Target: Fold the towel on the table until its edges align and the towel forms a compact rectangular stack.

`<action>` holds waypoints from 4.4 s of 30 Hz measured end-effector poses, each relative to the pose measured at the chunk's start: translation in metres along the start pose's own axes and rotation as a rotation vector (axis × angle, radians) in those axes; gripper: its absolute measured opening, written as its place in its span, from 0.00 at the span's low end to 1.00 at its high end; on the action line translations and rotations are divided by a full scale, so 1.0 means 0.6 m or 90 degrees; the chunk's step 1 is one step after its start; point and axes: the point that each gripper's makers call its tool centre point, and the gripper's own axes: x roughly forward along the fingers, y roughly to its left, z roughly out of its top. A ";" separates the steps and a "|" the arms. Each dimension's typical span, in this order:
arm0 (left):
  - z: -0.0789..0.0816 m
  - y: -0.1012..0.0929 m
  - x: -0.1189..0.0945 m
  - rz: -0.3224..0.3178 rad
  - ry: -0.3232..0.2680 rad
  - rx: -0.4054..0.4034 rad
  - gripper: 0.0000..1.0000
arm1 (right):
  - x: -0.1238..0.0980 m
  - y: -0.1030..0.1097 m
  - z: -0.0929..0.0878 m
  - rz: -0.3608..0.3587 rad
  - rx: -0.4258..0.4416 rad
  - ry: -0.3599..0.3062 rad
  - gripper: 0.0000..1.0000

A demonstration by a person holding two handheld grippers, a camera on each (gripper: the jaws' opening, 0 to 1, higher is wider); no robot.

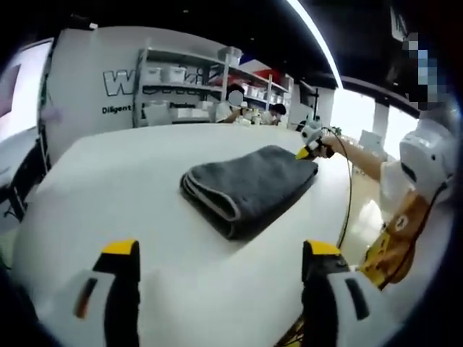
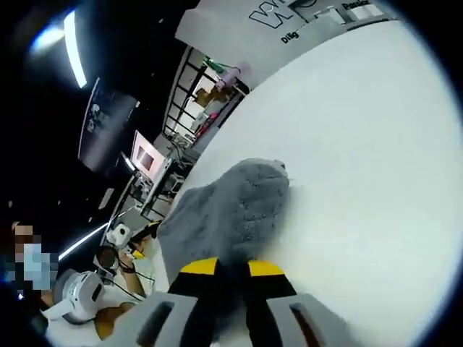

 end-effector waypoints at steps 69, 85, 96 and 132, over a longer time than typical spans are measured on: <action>-0.008 -0.038 -0.001 -0.034 -0.032 -0.010 0.96 | 0.130 0.264 0.089 -0.007 -0.243 0.082 0.07; -0.019 -0.037 0.001 -0.043 -0.035 -0.023 0.95 | 0.226 0.202 0.064 -0.059 -0.244 0.186 0.07; -0.025 -0.032 -0.006 -0.038 -0.036 -0.033 0.95 | 0.263 0.184 0.035 -0.067 -0.231 0.223 0.07; -0.009 -0.046 -0.018 -0.033 -0.053 -0.025 0.96 | 0.124 0.287 0.087 -0.026 -0.444 0.041 0.34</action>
